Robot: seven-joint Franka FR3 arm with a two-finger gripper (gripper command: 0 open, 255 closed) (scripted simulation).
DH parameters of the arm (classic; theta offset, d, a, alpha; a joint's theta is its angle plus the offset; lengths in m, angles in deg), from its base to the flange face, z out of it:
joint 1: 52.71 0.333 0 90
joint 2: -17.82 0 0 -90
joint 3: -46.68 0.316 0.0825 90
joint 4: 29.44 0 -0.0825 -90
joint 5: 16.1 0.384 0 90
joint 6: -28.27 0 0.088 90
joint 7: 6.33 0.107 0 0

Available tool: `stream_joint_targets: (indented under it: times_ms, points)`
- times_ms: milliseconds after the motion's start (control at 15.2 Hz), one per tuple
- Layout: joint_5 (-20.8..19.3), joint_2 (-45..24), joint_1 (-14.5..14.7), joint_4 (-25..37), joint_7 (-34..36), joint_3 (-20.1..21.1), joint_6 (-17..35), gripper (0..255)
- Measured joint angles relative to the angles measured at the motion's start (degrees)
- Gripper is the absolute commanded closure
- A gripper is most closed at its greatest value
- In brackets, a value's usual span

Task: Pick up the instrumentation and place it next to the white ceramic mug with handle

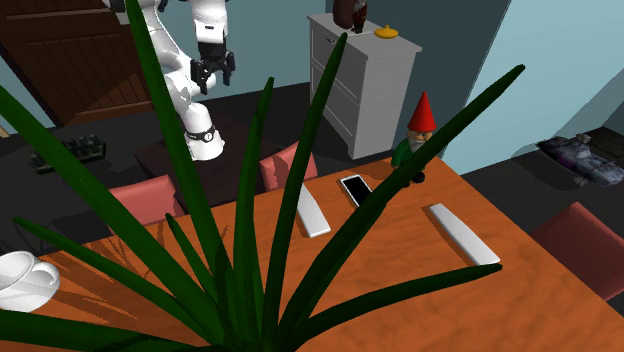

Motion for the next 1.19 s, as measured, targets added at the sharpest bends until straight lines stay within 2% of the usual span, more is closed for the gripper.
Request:
stream_joint_targets:
  times_ms: [264, 726, 1188]
  points:
    - [0.9, -3.3, -0.4, 0.0, 2.6, 0.7, 3.5, 0]
    - [3.0, -16.4, -1.8, 2.8, 10.7, 2.4, 15.1, 0]
    - [3.8, -30.3, -3.3, 9.1, 17.9, 3.2, 24.2, 0]
